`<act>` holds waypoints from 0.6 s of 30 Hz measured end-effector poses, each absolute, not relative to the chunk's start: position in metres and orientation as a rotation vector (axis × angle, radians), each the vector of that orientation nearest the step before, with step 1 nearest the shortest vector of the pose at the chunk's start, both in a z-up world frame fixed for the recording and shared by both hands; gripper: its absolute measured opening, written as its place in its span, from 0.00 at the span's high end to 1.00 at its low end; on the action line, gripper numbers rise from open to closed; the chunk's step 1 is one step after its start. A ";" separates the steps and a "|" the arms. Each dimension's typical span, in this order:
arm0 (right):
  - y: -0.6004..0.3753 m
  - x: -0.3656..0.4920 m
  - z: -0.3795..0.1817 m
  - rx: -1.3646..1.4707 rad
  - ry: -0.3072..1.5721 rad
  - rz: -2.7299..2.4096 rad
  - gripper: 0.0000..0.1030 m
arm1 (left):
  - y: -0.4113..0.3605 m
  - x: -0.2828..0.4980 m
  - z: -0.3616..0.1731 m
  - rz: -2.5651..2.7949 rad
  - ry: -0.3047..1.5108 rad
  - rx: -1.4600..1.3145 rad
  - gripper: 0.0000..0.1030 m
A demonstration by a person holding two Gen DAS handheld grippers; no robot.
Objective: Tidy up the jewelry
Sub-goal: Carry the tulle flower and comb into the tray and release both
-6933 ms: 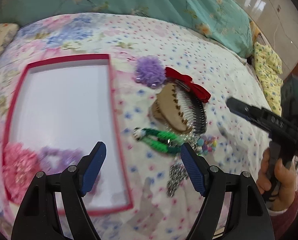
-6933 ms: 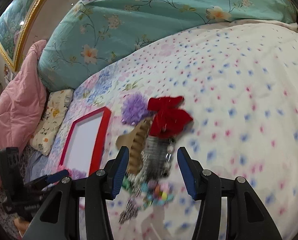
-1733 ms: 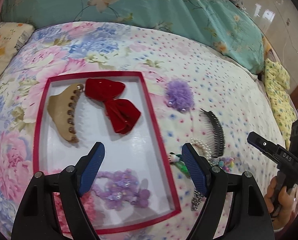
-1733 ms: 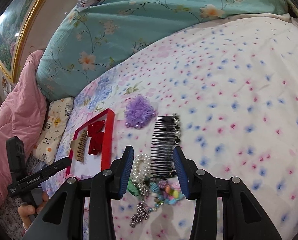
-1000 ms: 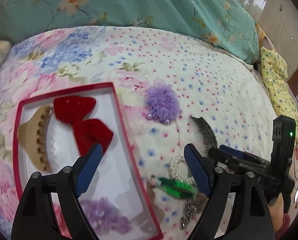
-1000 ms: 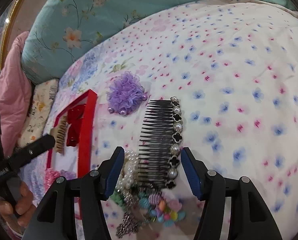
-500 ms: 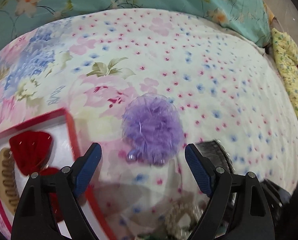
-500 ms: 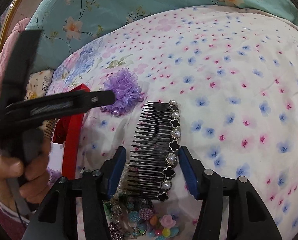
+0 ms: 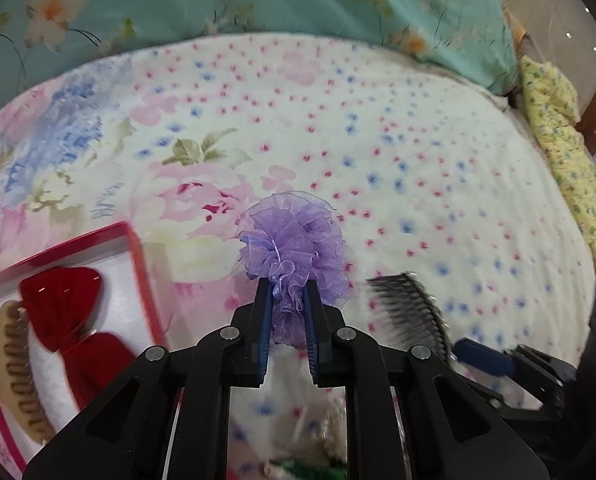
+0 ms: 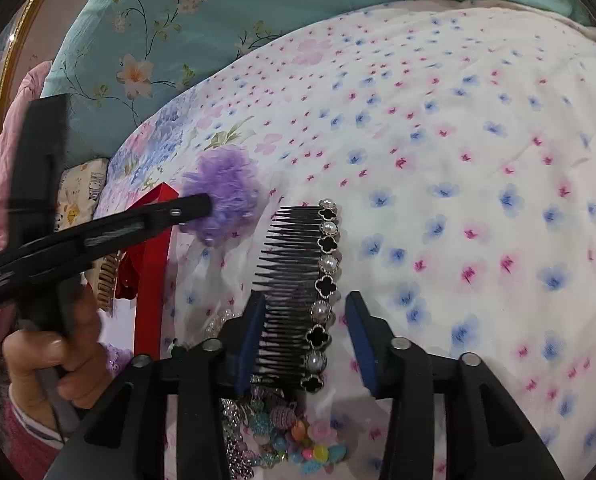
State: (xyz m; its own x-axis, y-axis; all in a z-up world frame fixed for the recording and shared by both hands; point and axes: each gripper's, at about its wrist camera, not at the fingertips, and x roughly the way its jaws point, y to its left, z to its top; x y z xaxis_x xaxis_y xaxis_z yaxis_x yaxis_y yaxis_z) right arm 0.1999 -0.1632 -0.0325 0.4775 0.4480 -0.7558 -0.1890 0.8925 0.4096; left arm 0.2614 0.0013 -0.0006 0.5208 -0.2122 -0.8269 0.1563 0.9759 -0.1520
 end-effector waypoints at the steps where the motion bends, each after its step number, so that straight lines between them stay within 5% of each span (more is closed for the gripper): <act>1: -0.162 0.198 -0.032 0.285 0.998 0.390 0.46 | 0.004 0.256 0.004 -0.223 0.989 -0.071 0.88; 8: -0.136 0.207 -0.035 0.137 0.991 0.356 0.41 | 0.029 0.219 0.031 -0.231 0.930 -0.149 0.88; 10: -0.130 0.207 -0.035 0.084 0.982 0.342 0.49 | 0.037 0.211 0.035 -0.227 0.920 -0.164 0.88; 18: -0.136 0.197 -0.022 0.125 0.933 0.361 0.50 | 0.067 0.179 0.047 -0.199 0.883 -0.217 0.88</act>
